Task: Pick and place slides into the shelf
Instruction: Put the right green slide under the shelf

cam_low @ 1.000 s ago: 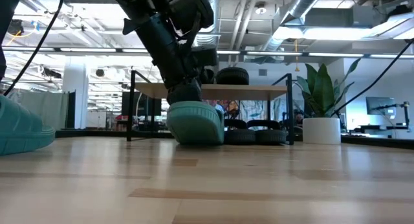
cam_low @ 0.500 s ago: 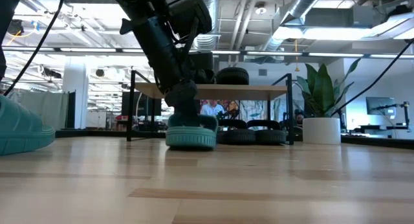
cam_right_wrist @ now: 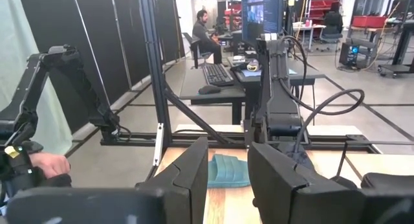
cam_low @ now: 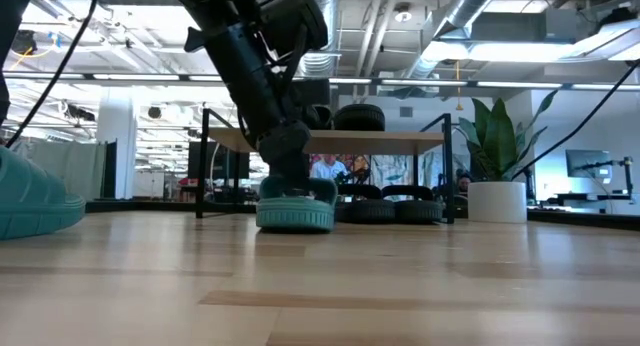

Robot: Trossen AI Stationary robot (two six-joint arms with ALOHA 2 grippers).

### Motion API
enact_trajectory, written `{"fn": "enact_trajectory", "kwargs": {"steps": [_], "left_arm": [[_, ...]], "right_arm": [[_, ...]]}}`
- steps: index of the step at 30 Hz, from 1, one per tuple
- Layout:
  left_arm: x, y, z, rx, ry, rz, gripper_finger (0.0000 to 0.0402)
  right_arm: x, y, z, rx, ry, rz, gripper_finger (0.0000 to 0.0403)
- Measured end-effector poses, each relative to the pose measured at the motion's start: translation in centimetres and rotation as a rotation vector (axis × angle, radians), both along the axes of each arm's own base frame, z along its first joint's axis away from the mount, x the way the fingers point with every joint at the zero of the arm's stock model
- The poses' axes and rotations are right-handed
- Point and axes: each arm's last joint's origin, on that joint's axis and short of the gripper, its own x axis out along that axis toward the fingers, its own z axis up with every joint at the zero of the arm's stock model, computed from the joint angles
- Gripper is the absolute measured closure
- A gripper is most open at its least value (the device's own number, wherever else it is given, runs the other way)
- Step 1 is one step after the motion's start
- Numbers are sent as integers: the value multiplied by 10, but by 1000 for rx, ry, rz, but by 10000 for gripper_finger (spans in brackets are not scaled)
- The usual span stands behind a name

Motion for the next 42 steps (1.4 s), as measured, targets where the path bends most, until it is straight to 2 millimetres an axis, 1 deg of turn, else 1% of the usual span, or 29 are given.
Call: {"fn": "enact_trajectory", "kwargs": {"steps": [8,14,18,22,26,30,33,38,42], "left_arm": [[0,-13,1,42,-3,-12,227],[-1,-26,1,83,-6,-26,221],[0,-35,7,100,1,-39,220],[1,-50,15,113,16,-72,220],[1,-66,22,50,59,-160,220],[-5,-78,22,-45,109,-203,221],[-9,-88,21,-73,120,-203,230],[-12,-106,21,-117,108,-241,264],[-14,-112,21,-122,106,-258,291]], "right_arm": [[0,0,-1,2,8,-1,305],[0,0,-1,3,8,-1,305],[0,0,-1,3,9,-1,305],[0,0,-1,0,14,-1,305],[0,0,-1,1,14,-1,305],[0,0,-2,-1,16,-1,305],[0,0,-2,-5,23,-1,305],[0,0,-5,-3,46,-2,305],[0,0,-5,-3,45,-2,305]]}}
